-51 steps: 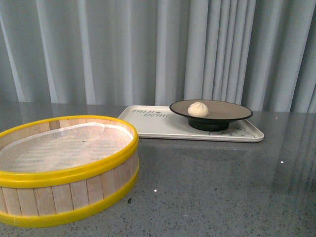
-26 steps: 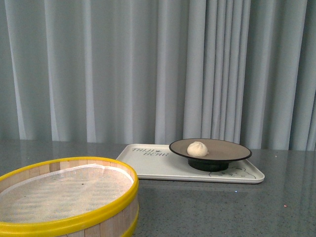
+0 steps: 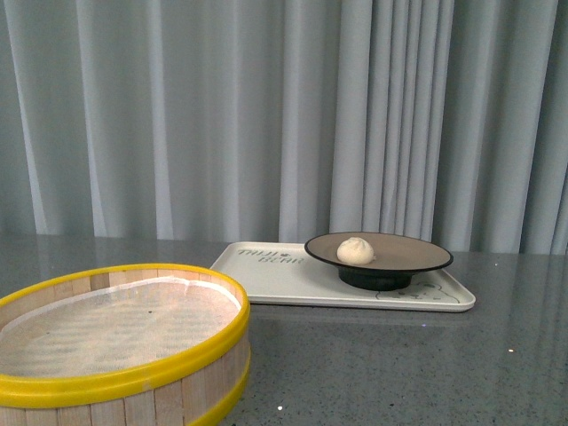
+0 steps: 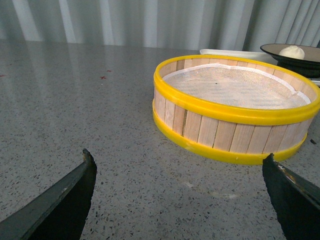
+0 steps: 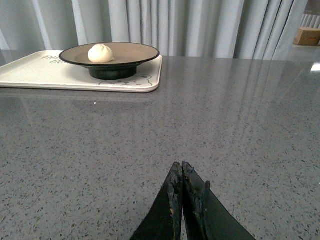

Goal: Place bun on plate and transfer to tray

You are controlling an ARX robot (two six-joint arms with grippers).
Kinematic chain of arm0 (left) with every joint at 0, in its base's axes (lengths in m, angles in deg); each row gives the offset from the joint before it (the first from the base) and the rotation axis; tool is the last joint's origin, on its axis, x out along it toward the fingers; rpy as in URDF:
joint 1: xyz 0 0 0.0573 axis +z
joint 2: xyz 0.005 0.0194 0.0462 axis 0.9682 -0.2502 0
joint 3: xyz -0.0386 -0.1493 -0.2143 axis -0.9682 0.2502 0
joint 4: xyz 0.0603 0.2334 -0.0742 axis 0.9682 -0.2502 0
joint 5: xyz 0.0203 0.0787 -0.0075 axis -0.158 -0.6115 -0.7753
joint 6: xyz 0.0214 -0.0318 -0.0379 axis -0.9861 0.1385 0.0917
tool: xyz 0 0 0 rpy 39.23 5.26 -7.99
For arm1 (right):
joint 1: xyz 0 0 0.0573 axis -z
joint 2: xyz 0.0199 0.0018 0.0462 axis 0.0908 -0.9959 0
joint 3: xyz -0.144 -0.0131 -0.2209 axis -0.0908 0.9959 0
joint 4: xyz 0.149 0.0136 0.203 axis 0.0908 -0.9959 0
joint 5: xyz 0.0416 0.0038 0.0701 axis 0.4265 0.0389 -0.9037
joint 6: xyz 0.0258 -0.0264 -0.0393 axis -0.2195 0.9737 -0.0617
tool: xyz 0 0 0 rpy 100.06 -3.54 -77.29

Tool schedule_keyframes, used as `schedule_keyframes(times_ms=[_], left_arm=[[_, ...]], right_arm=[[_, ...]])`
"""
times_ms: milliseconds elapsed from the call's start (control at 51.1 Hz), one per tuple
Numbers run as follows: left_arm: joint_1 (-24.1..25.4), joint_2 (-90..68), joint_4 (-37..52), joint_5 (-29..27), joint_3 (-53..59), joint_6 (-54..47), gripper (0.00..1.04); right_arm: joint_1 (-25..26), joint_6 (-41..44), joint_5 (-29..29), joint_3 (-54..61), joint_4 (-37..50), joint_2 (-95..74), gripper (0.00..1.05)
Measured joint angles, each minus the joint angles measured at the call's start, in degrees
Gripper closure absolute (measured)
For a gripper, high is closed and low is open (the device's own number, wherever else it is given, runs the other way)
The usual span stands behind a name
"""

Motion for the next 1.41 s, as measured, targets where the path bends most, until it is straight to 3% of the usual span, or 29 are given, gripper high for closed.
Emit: schedule_keyframes(times_ms=[1134,1271,1408], left_arm=[[0.0,0.0,0.0,0.0,0.0,0.0,0.07],[0.0,0.0,0.0,0.0,0.0,0.0,0.07],[0.0,0.0,0.0,0.0,0.0,0.0,0.07]], right_arm=[[0.0,0.0,0.0,3.0,-19.4,23.2,1.03],[0.0,0.0,-0.2,3.0,-28.9,30.8,1.03],[0.0,0.0,-0.2,3.0,-29.5,33.0,1.03]])
